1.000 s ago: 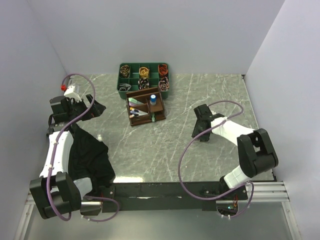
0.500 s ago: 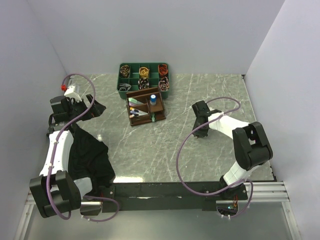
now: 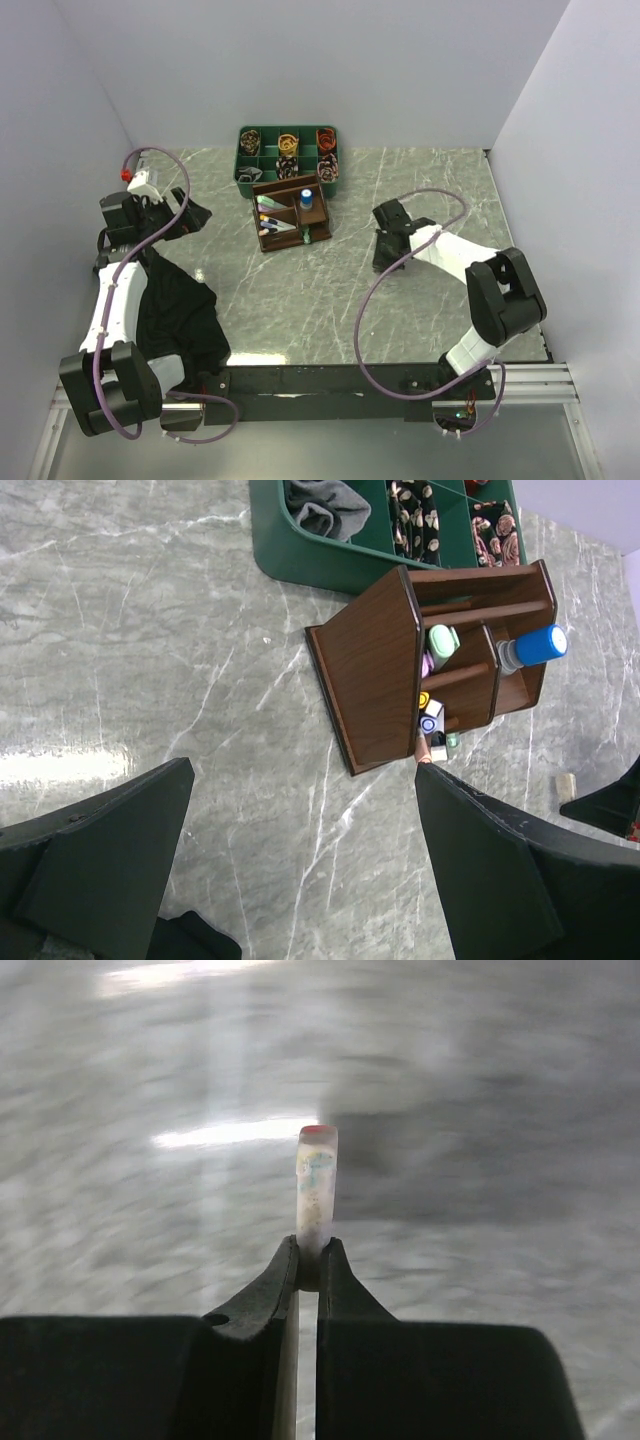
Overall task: Sort the stationery into containers
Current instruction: Pick up the stationery from the center of the board, then place the stationery in the storage box.
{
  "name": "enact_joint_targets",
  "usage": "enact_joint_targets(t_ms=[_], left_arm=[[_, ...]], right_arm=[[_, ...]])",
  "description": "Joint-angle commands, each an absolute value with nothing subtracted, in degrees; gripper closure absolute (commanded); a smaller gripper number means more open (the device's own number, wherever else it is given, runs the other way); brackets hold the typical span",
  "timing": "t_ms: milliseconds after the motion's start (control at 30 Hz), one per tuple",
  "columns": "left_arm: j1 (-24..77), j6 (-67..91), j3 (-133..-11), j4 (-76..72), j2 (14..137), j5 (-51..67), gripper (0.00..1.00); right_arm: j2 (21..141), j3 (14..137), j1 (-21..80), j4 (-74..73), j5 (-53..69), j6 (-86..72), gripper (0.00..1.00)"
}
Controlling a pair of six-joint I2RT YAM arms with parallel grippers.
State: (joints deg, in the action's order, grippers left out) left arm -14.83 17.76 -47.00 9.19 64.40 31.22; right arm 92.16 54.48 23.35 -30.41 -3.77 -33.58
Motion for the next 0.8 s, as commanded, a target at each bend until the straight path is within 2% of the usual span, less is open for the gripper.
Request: enact_joint_targets(t_ms=[0, 267, 767], left_arm=[[-15.03, 18.54, -46.14, 6.50, 62.40, 32.26, 0.01], [-15.03, 17.75, -47.55, 7.38, 62.23, 31.82, 0.01], [-15.29, 16.44, -47.64, 8.26, 61.96, 30.85, 0.01]], right_arm=[[89.21, 61.08, 28.82, -23.56, 3.86, -25.51, 1.00], [94.21, 69.51, 38.05, -20.04, 7.47, -20.48, 1.00], [109.68, 83.14, 39.11, -23.11, 5.98, -20.13, 1.00]])
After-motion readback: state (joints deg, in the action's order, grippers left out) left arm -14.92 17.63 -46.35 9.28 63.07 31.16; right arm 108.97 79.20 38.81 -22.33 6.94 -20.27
